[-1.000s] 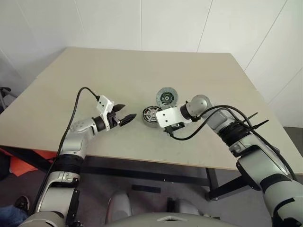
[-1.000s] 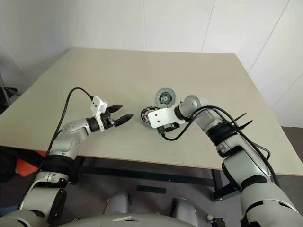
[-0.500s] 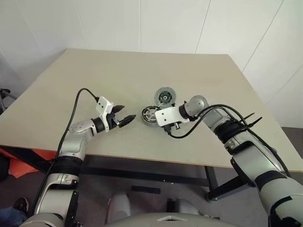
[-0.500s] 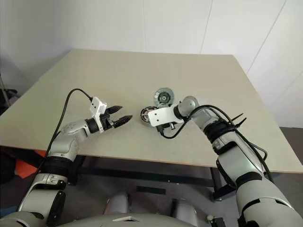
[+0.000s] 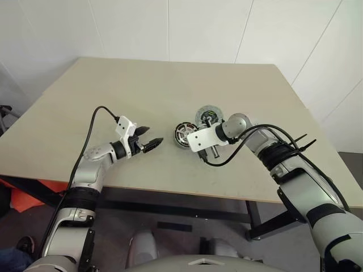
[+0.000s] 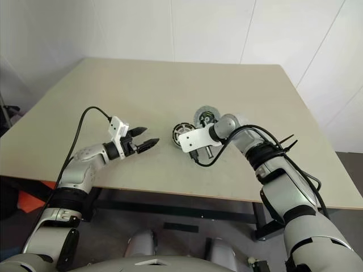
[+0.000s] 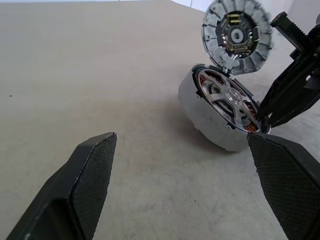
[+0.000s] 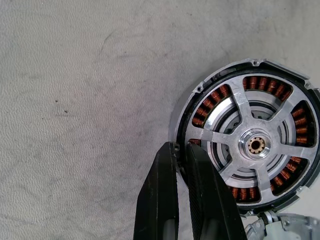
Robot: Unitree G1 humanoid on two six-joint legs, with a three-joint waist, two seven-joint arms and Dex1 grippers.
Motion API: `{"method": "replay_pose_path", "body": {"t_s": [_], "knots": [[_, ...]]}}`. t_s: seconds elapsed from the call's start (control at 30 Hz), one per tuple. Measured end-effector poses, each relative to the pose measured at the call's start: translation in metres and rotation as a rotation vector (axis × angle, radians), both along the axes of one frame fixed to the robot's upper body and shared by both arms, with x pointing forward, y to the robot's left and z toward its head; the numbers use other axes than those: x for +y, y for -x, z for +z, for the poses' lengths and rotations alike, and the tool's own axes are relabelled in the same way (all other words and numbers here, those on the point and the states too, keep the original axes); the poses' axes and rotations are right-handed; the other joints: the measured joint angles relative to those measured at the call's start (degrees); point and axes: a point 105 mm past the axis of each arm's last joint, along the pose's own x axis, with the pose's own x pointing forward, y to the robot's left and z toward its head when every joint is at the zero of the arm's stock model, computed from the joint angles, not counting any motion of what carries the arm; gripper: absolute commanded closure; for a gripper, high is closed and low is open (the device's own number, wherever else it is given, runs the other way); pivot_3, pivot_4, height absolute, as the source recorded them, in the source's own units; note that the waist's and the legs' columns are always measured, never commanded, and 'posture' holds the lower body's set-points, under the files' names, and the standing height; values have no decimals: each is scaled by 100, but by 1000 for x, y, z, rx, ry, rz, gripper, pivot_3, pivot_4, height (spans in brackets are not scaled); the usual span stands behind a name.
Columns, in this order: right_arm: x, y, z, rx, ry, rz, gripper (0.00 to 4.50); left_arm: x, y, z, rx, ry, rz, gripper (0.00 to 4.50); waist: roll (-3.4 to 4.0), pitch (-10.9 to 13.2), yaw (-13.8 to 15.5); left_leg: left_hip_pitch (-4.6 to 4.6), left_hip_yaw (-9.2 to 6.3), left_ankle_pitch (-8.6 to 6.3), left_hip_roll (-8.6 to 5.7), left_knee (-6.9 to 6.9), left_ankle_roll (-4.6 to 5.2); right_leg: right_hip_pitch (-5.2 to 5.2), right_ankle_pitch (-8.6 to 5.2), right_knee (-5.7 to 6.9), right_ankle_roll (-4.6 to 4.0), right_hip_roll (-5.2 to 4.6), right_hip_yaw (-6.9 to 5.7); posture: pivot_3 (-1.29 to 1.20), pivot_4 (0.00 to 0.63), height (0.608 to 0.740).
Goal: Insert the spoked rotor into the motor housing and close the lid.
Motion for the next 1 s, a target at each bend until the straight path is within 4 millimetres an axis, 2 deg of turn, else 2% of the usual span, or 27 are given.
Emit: {"method": "replay_pose_path", "body": {"t_s": [0.07,0.17,0.33,0.47,0.63,0.83,1.0], "knots": [[0,0,1,14,-20,-38,4496,-1,0,0,-1,2,0,71,0,0,4,-9,0,0,0,0,0,-9,0,0,0,0,-1,0,0,740],[-6,0,3,92,-95,-185,4496,-1,1,-1,2,3,2,71,0,1,22,-11,0,0,-1,1,0,-8,0,-1,0,-1,-1,0,0,740],[-16,14,16,291,-203,-396,4496,0,5,-7,14,6,6,71,0,1,26,-9,-1,0,1,-1,0,-8,0,-2,0,0,-2,0,0,740],[-18,17,22,359,-248,-502,4496,-1,6,-8,17,9,6,71,1,1,23,-2,0,2,2,-2,-4,-7,0,0,1,0,0,0,0,740],[-4,14,17,416,-322,-606,4496,-2,5,-7,15,12,4,71,1,0,17,4,0,6,2,-7,-10,-6,0,3,1,0,1,0,0,740],[15,20,9,532,-375,-680,4496,0,5,-6,14,5,7,71,1,0,38,-4,0,6,0,-12,-12,-10,0,-2,1,-1,0,0,0,740],[22,20,15,550,-405,-668,2877,2,5,-6,12,2,13,71,1,1,25,1,0,10,2,-14,-18,-10,0,1,2,0,0,0,0,740]]}}
